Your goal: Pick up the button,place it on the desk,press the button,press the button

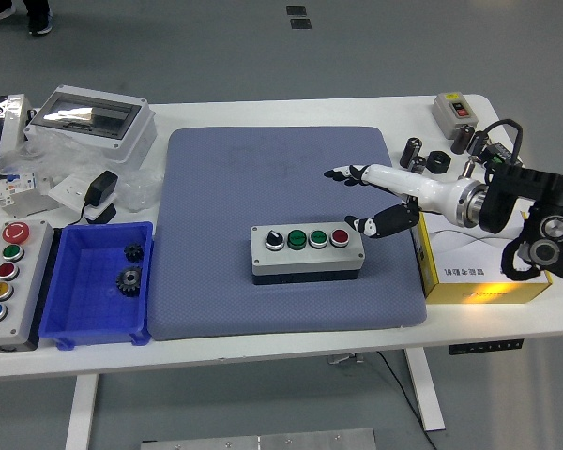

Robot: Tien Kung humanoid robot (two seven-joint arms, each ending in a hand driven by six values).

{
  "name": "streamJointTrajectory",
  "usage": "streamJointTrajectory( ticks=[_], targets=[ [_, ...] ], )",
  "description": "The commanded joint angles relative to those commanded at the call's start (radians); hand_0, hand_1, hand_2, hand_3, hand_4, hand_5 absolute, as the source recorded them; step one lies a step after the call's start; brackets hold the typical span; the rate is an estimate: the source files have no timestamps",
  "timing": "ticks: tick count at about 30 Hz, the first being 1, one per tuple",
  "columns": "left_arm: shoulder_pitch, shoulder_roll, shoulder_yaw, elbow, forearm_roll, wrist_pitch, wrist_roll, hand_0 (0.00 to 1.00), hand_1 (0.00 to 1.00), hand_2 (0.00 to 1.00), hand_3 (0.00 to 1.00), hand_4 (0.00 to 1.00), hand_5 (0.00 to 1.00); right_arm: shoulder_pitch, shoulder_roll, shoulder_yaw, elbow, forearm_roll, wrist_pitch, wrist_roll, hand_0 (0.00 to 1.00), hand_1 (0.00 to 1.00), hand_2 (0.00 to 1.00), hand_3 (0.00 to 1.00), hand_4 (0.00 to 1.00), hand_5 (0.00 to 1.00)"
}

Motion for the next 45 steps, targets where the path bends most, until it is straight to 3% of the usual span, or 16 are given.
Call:
streamJointTrajectory(
  ticks=[7,8,13,14,19,20,26,45],
  targets=[
    [0.001,0.005,0.001,-0.002,-0.003,0.002,0.004,0.786,0.752,0.715,0.768,0.712,0.353,0.142,-0.038,-0.058,0.042,0.135,0.213,-0.173,0.998,0.968,0.983,0.998,0.505,0.067],
    [0.001,0.005,0.001,-0.002,-0.004,0.002,0.004,0.786,0.753,0.716,0.771,0.716,0.357,0.16,-0.038,-0.068,0.039,0.154,0.238,-0.193,0.246,0.402,0.535,0.794,0.307,0.178],
    [-0.001,0.009,0.001,-0.002,-0.004,0.003,0.005,0.786,0.753,0.716,0.771,0.716,0.357,0.208,-0.018,-0.108,0.0,0.171,0.307,-0.235,0.246,0.402,0.535,0.794,0.307,0.178],
    [-0.001,0.009,0.0,-0.003,-0.004,0.003,0.006,0.786,0.753,0.715,0.77,0.713,0.334,0.212,-0.012,-0.117,-0.008,0.168,0.309,-0.238,0.027,0.135,0.287,0.827,0.232,0.187],
    [-0.001,0.01,0.002,-0.003,-0.006,0.003,0.006,0.786,0.753,0.715,0.77,0.713,0.334,0.224,0.012,-0.156,-0.04,0.157,0.306,-0.245,0.027,0.135,0.287,0.827,0.232,0.187],
    [-0.001,0.01,0.001,-0.003,-0.005,0.003,0.007,0.787,0.754,0.716,0.767,0.708,0.327,0.225,0.017,-0.161,-0.045,0.156,0.304,-0.245,0.018,0.107,0.263,0.844,0.197,0.12],
    [-0.002,0.012,-0.002,-0.002,0.001,0.001,0.005,0.787,0.754,0.714,0.765,0.704,0.321,0.225,0.05,-0.17,-0.08,0.148,0.291,-0.239,0.014,0.098,0.255,0.858,0.177,0.098],
    [-0.008,0.013,-0.001,-0.002,0.003,0.0,0.005,0.786,0.754,0.713,0.764,0.704,0.322,0.202,0.141,-0.2,-0.187,0.096,0.229,-0.226,0.011,0.091,0.249,0.855,0.158,0.135]
  ],
)
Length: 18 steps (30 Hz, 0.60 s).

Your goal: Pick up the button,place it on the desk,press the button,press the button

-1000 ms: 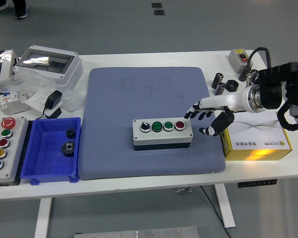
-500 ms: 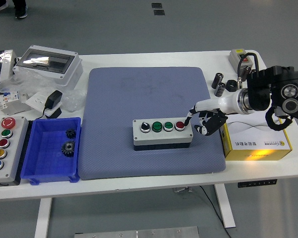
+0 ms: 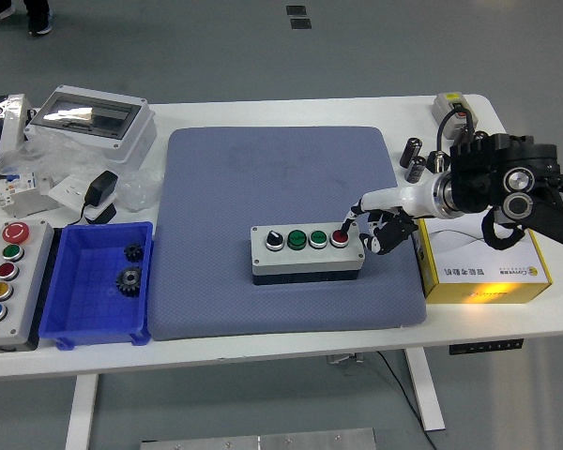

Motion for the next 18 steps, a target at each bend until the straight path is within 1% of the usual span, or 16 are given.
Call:
streamJointTrajectory(
  ticks=[6,9,11,15,17,18],
  targets=[
    [0.0,0.0,0.008,0.002,-0.013,0.002,-0.006,0.787,0.754,0.712,0.764,0.704,0.323,-0.012,0.011,-0.02,-0.007,-0.015,-0.018,0.003,0.011,0.09,0.248,0.852,0.157,0.135],
    [0.001,-0.001,0.01,0.003,-0.017,0.003,-0.007,0.787,0.754,0.712,0.764,0.704,0.323,-0.015,0.007,-0.015,0.002,-0.013,-0.019,0.007,0.011,0.09,0.248,0.852,0.157,0.135],
    [0.001,-0.001,0.011,0.003,-0.017,0.003,-0.007,0.787,0.754,0.71,0.764,0.703,0.324,-0.016,-0.006,0.017,0.016,0.003,-0.008,0.012,0.006,0.089,0.246,0.848,0.161,0.136],
    [0.004,-0.002,0.009,0.002,-0.015,0.003,-0.005,0.787,0.754,0.71,0.764,0.703,0.324,-0.023,-0.047,0.099,0.052,0.059,0.036,0.017,0.006,0.089,0.246,0.848,0.161,0.136],
    [0.005,-0.002,0.008,0.002,-0.013,0.003,-0.005,0.787,0.754,0.71,0.762,0.702,0.327,-0.046,-0.072,0.154,0.072,0.058,0.062,0.012,0.005,0.088,0.246,0.847,0.165,0.135],
    [0.006,-0.002,0.008,0.002,-0.012,0.003,-0.005,0.787,0.754,0.71,0.762,0.702,0.327,-0.062,-0.079,0.185,0.079,0.045,0.068,0.009,0.005,0.088,0.246,0.847,0.165,0.135]
  ],
)
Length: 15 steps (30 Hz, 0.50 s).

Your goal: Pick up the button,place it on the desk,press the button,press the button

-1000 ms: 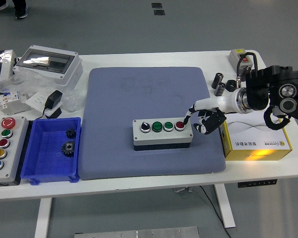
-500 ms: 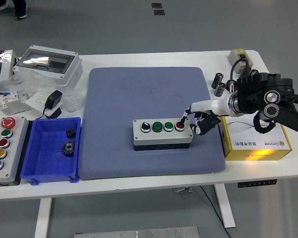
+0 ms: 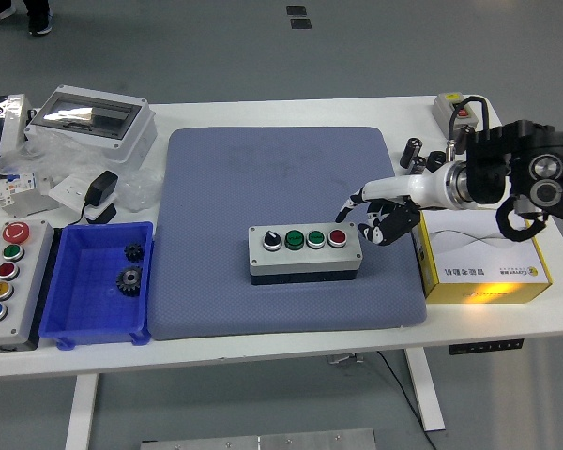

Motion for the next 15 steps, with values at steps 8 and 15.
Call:
streamJointTrajectory(
  ticks=[8,15],
  targets=[
    [0.01,-0.015,0.004,0.001,-0.003,0.0,-0.002,0.787,0.754,0.709,0.759,0.698,0.327,-0.213,0.15,0.286,0.014,-0.258,-0.148,0.079,0.005,0.087,0.246,0.841,0.17,0.135],
    [0.014,-0.025,0.001,0.002,-0.008,0.002,-0.007,0.787,0.754,0.707,0.757,0.698,0.331,-0.438,0.363,0.528,-0.078,-0.288,-0.413,0.341,0.002,0.089,0.252,0.838,0.222,0.162]
  ],
)
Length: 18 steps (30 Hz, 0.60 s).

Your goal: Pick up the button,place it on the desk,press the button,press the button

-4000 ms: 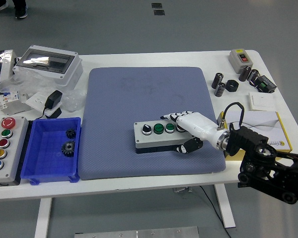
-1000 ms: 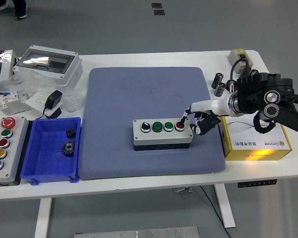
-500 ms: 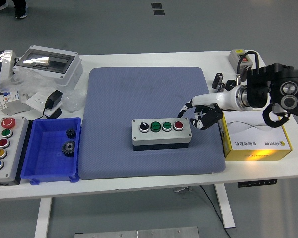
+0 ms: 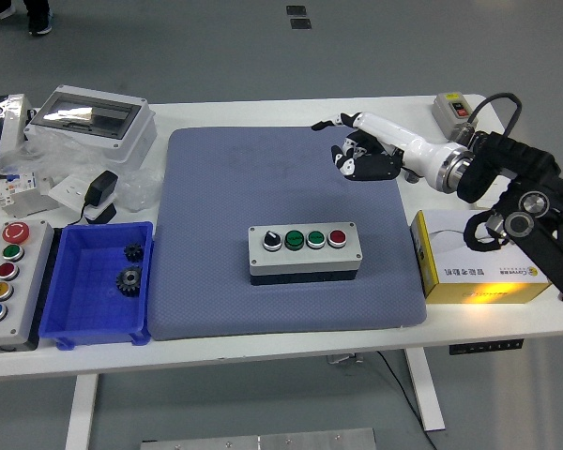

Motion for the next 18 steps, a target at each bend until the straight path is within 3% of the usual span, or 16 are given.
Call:
streamJointTrajectory(
  ticks=[1,2,7,8,10,13,14,18],
  targets=[
    [0.0,0.0,-0.002,0.0,0.003,0.0,0.0,0.787,0.754,0.707,0.757,0.698,0.331,-0.025,0.024,0.022,-0.013,0.017,-0.036,0.036,0.002,0.089,0.252,0.838,0.222,0.162],
    [-0.001,0.0,-0.004,-0.001,0.005,-0.001,0.002,0.787,0.754,0.706,0.757,0.696,0.33,-0.048,0.047,0.041,-0.026,0.034,-0.072,0.072,0.002,0.105,0.32,0.828,0.429,0.291],
    [-0.004,0.0,-0.009,-0.001,0.018,-0.012,0.014,0.787,0.754,0.706,0.757,0.696,0.33,-0.156,0.145,0.046,-0.071,0.129,-0.256,0.257,0.002,0.105,0.32,0.828,0.429,0.291],
    [-0.005,0.001,-0.01,-0.001,0.019,-0.013,0.014,0.787,0.754,0.709,0.755,0.693,0.328,-0.169,0.153,0.04,-0.077,0.149,-0.284,0.289,0.148,0.296,0.528,0.754,0.5,0.298],
    [-0.005,0.002,-0.011,-0.001,0.022,-0.014,0.014,0.787,0.754,0.709,0.755,0.693,0.328,-0.19,0.158,0.034,-0.085,0.19,-0.327,0.339,0.148,0.296,0.528,0.754,0.5,0.298],
    [-0.006,0.003,-0.01,0.0,0.02,-0.013,0.011,0.787,0.754,0.709,0.755,0.693,0.328,-0.22,0.152,0.031,-0.095,0.259,-0.352,0.406,0.148,0.296,0.528,0.754,0.5,0.298],
    [-0.006,0.003,-0.01,0.0,0.019,-0.013,0.01,0.787,0.754,0.709,0.756,0.69,0.324,-0.231,0.148,0.032,-0.098,0.284,-0.35,0.427,0.505,0.633,0.646,0.692,0.557,0.292],
    [-0.007,0.002,-0.008,0.0,0.014,-0.012,0.006,0.787,0.754,0.709,0.756,0.69,0.324,-0.281,0.131,0.041,-0.103,0.384,-0.32,0.471,0.505,0.633,0.646,0.692,0.557,0.292]
  ],
)
